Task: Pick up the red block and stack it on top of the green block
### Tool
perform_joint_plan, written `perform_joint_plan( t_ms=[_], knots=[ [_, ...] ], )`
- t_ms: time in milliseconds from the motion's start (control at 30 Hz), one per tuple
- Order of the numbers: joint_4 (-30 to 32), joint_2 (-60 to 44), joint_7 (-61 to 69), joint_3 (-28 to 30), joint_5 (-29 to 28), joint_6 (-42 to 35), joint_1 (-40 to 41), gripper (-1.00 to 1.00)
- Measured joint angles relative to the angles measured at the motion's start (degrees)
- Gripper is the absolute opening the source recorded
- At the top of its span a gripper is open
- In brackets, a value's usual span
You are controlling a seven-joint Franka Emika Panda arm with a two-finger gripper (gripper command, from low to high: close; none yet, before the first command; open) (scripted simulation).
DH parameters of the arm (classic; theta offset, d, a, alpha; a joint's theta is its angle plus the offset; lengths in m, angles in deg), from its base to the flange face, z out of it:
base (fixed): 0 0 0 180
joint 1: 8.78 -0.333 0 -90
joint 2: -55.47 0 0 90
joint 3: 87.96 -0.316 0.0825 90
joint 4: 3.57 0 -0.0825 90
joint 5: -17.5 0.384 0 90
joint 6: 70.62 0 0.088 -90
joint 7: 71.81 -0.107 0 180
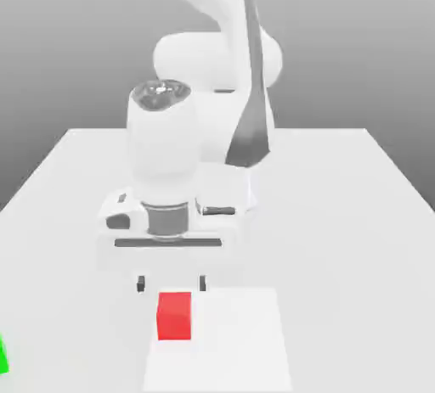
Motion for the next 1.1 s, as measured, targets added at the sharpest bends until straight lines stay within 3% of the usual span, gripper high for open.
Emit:
perform_joint_plan(
  t_ms=[67,100,333,533,1033,1100],
  knots=[
    [-0.6,-4.1,0.6,-0.9,0.8,3.5,0.7,0.00],
    [-0.7,-5.3,0.8,-1.1,1.0,4.6,0.9,-1.00],
    [-0.7,-5.2,0.6,-1.2,0.8,4.4,1.0,-1.00],
    [0.9,5.8,-1.2,-0.4,-1.6,-5.0,0.9,-1.00],
    [-28.2,-7.3,-13.0,11.6,5.6,-21.8,14.2,-1.00],
    [-29.9,-10.7,-13.0,11.6,7.0,-20.3,15.2,-1.00]
  ],
)
